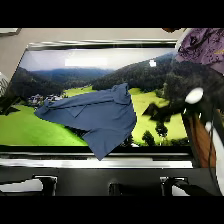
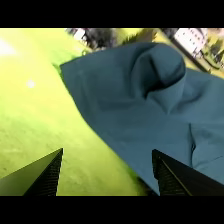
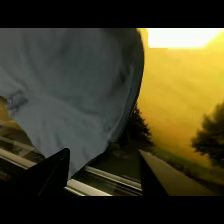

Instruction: Fold the clothes and pants, and hang the long-sleeved shirts on hangers.

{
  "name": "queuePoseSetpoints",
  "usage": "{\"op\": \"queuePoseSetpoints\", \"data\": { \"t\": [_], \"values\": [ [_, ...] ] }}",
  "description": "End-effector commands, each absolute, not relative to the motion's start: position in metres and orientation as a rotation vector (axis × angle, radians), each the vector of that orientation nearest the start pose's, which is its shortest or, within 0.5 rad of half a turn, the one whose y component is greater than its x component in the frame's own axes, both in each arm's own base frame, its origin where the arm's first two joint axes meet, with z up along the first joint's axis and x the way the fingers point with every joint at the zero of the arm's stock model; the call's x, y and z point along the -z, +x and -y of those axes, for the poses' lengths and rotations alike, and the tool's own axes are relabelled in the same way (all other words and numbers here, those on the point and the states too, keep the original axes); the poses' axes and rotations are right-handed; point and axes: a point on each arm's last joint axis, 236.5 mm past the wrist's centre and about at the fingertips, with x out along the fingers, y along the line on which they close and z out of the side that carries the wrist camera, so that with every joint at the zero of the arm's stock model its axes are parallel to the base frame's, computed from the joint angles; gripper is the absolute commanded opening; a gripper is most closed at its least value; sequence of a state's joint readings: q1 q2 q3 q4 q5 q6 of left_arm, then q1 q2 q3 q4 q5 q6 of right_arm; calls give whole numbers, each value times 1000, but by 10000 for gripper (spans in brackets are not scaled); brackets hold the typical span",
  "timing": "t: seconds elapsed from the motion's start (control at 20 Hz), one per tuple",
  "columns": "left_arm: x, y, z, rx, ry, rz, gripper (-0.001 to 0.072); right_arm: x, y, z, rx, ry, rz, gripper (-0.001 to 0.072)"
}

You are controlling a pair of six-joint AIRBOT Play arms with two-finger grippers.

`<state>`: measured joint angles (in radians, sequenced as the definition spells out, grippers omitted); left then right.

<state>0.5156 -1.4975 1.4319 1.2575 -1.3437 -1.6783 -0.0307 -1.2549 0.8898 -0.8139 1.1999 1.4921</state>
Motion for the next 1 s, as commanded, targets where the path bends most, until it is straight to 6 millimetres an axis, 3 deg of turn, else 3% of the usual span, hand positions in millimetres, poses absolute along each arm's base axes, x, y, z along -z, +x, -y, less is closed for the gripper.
{"op": "queuePoseSetpoints", "data": {
  "t": [0.0, 0.1, 0.25, 0.6, 0.65, 0.75, 0.95],
  "values": [
    [-6, 370, -129, -288, -733, -1338, 642, 56, 254, -185, -392, 933, -1429, 481],
    [-4, 368, -123, -277, -728, -1358, 642, 73, 238, -203, -396, 896, -1439, 481],
    [-4, 367, -120, -270, -726, -1371, 642, 82, 243, -219, -371, 832, -1385, 480],
    [-4, 366, -119, -269, -727, -1375, 642, 96, 266, -216, -288, 883, -1316, 474],
    [-4, 366, -119, -269, -726, -1375, 642, 97, 270, -214, -275, 886, -1304, 421],
    [-4, 366, -120, -269, -726, -1375, 642, 99, 275, -212, -258, 887, -1290, 410],
    [-3, 367, -120, -270, -725, -1371, 642, 112, 268, -217, -266, 895, -1345, 403]
  ]
}}
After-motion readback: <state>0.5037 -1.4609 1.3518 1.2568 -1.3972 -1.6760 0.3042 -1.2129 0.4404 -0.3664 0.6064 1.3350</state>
